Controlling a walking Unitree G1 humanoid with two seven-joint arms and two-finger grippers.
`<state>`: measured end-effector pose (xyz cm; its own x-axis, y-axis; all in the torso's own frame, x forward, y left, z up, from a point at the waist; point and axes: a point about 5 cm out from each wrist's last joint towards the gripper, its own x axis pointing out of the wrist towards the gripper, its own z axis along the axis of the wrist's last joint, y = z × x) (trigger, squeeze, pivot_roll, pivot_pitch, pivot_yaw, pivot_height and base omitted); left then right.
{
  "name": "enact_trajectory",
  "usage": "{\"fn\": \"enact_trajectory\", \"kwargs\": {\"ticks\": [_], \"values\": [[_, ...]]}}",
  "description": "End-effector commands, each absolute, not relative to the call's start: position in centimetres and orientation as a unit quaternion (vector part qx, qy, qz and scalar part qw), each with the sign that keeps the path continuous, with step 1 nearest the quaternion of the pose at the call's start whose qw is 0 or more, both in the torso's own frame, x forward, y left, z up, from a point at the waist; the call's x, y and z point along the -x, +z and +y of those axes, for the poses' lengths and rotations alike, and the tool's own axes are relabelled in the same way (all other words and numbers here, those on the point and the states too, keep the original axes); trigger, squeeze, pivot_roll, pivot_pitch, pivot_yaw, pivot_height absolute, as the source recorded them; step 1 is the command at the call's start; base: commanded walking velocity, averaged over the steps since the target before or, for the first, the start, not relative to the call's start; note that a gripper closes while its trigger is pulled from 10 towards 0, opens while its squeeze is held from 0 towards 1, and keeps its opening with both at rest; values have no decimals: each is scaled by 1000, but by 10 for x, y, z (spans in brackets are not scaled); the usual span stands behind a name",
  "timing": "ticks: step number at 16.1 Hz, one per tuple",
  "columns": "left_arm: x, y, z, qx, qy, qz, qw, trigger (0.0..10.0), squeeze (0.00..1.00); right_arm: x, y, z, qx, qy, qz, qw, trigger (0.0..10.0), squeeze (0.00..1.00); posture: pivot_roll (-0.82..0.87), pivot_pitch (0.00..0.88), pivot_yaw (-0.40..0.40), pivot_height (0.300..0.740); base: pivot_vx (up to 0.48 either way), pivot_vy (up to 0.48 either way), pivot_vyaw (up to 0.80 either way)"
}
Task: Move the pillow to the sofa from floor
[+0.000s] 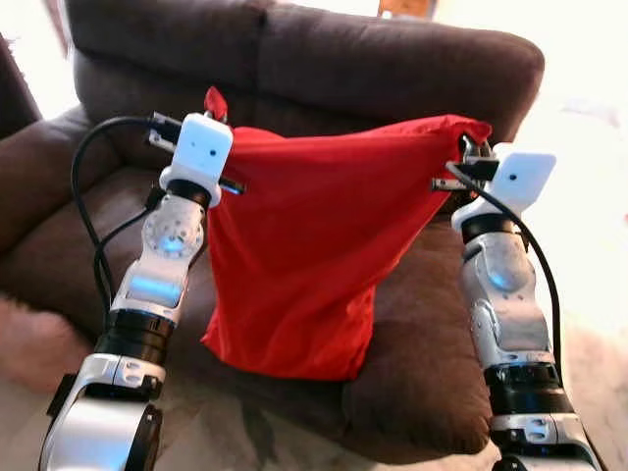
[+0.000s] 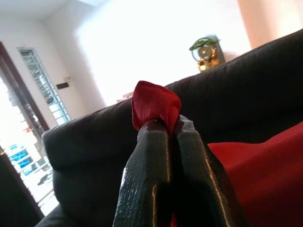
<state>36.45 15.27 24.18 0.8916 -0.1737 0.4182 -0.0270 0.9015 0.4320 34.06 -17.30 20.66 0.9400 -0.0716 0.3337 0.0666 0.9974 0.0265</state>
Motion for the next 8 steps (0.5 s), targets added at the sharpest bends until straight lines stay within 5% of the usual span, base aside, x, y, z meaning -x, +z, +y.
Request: {"fn": "enact_trajectory", "kwargs": {"ticks": [1, 4, 8], "values": [[-365, 251, 159, -224, -27, -244, 943, 10000, 0, -339, 216, -187, -10, -65, -191, 979, 10000, 0, 57, 21, -68, 740, 255, 0, 0], [-364, 252, 161, -225, -26, -249, 942, 10000, 0, -339, 217, -184, -10, -59, -196, 979, 10000, 0, 59, 21, -71, 740, 251, 0, 0], [-365, 258, 161, -225, -24, -259, 939, 10000, 0, -341, 218, -180, -19, -47, -192, 980, 10000, 0, 59, 20, -71, 740, 262, 0, -673]]}}
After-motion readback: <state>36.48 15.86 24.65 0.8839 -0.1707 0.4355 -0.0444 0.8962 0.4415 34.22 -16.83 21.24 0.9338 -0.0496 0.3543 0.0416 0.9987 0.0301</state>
